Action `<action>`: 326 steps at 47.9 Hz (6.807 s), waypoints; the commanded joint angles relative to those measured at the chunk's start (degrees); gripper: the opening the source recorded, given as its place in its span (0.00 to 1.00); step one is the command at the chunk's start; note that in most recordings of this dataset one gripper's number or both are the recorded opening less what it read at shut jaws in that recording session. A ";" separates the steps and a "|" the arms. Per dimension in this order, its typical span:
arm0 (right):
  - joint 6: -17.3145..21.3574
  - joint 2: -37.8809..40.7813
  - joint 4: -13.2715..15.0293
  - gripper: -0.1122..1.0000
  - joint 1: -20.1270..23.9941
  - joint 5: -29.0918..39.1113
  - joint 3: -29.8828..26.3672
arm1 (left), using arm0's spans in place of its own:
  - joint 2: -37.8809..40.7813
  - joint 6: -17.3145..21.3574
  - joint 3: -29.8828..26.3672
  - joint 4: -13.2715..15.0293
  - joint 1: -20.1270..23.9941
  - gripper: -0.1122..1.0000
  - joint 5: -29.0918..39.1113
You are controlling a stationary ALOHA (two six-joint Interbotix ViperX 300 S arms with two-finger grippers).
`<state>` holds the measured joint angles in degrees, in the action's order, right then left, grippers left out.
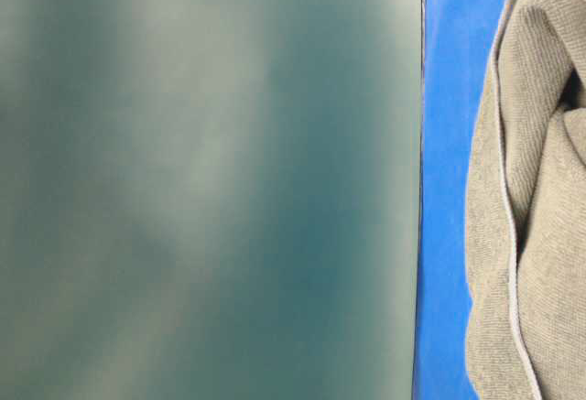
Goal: Fold a large towel.
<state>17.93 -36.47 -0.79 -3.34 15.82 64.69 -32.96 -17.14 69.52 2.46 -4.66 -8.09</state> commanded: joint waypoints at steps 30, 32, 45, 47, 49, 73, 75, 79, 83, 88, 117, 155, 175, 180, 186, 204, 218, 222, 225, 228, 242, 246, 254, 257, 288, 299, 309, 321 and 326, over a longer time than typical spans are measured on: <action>2.11 26.02 2.37 0.66 -9.23 -9.32 -5.19 | 22.06 -1.05 -0.35 -0.35 6.15 0.88 -0.88; 2.11 27.33 2.37 0.66 -9.23 -9.32 -5.80 | 22.94 -1.05 -0.88 -0.35 6.15 0.88 -1.23; 1.85 30.15 2.37 0.48 -9.14 -8.09 -6.33 | 23.73 -1.67 -2.29 -0.35 6.15 0.71 4.13; 1.76 30.06 2.37 0.37 -8.96 -7.56 -6.33 | 23.73 -1.67 -2.64 -0.35 6.15 0.61 5.89; 1.67 29.88 2.37 0.25 -8.88 -6.94 -6.33 | 23.55 -1.67 -2.81 -0.35 6.15 0.48 7.12; 1.32 5.19 3.52 0.12 -8.44 6.59 -9.58 | 0.26 4.22 -10.55 -1.14 10.72 0.11 28.56; 1.32 2.20 4.48 0.12 -8.44 7.56 -10.20 | -2.72 5.45 -11.43 -1.23 11.60 0.11 29.27; 1.23 -2.37 6.50 0.12 -8.44 9.32 -11.69 | -9.14 7.56 -13.71 -1.23 14.06 0.11 29.88; 1.32 -6.68 8.61 0.12 -8.44 11.16 -13.89 | -13.97 8.79 -15.73 -1.23 16.88 0.11 30.06; 1.32 -11.07 11.51 0.12 -8.44 12.57 -18.02 | -18.02 9.67 -18.54 -1.23 21.18 0.11 30.23; 1.85 -5.45 21.97 0.12 -13.27 28.04 -42.01 | -9.05 20.57 -44.74 -0.53 31.64 0.11 50.01; 3.69 -1.58 15.21 0.12 24.17 38.58 -66.36 | -6.86 -6.06 -75.15 -0.88 -0.53 0.11 73.83; 22.24 -2.72 31.20 0.12 12.22 45.35 -55.46 | -7.38 -5.71 -58.80 -1.49 19.69 0.11 74.53; 24.52 -3.60 33.93 0.12 6.59 48.25 -51.59 | -7.21 -4.13 -54.14 -1.49 29.36 0.11 74.36; 24.52 -3.96 35.07 0.12 -1.32 49.13 -46.58 | -6.33 -0.18 -50.19 -1.58 38.85 0.11 72.16; 24.43 -2.11 39.46 0.12 -22.85 35.33 -32.61 | -0.79 11.16 -41.22 -1.41 47.90 0.11 48.69; 23.55 -1.14 32.08 0.12 -16.35 35.60 -28.12 | -0.62 11.87 -32.96 -0.79 39.99 0.11 50.19; 22.68 -1.05 28.74 0.12 -11.43 36.56 -25.66 | -1.14 11.60 -27.86 -0.79 35.07 0.11 49.57; 22.50 -0.79 26.37 0.12 -7.82 36.74 -23.64 | -1.32 11.60 -24.43 -0.70 31.90 0.11 48.69; 22.76 0.09 23.64 0.12 -4.13 36.74 -21.45 | -1.14 11.51 -21.53 -0.62 28.74 0.11 47.02; 23.55 7.21 13.89 0.12 5.80 29.97 -13.54 | 2.81 7.73 -10.99 -0.62 13.97 0.11 32.78; 24.08 9.76 11.87 0.12 7.91 24.87 -12.22 | 4.57 6.50 -8.88 -0.53 10.20 0.11 30.41; 24.17 15.21 8.79 0.12 11.78 17.58 -11.16 | 6.33 3.16 -7.47 -0.62 5.01 0.11 28.65; 24.17 16.44 7.82 0.12 12.66 17.40 -11.60 | 6.42 2.20 -7.47 -0.62 3.69 0.11 28.56; 24.08 16.26 6.24 0.59 17.49 18.98 -14.15 | 4.57 2.46 -9.84 -0.79 0.53 0.73 28.13; 24.43 12.83 18.72 0.67 12.04 22.15 -15.38 | 0.62 10.20 -11.43 -1.76 9.67 0.77 26.19; 24.87 15.47 29.27 0.68 -5.19 20.83 -14.15 | 6.59 22.41 -12.39 -1.76 22.68 0.77 20.30; 24.26 23.55 35.07 0.68 -18.28 12.22 -12.04 | 20.21 32.61 -14.59 -1.58 33.22 0.77 11.78; 24.26 26.37 35.77 0.68 -21.71 9.14 -11.16 | 25.49 35.33 -15.91 -1.58 36.21 0.77 10.02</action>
<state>42.19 -11.16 34.37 -23.20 27.07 53.44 -10.46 16.79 55.55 0.88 29.53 3.43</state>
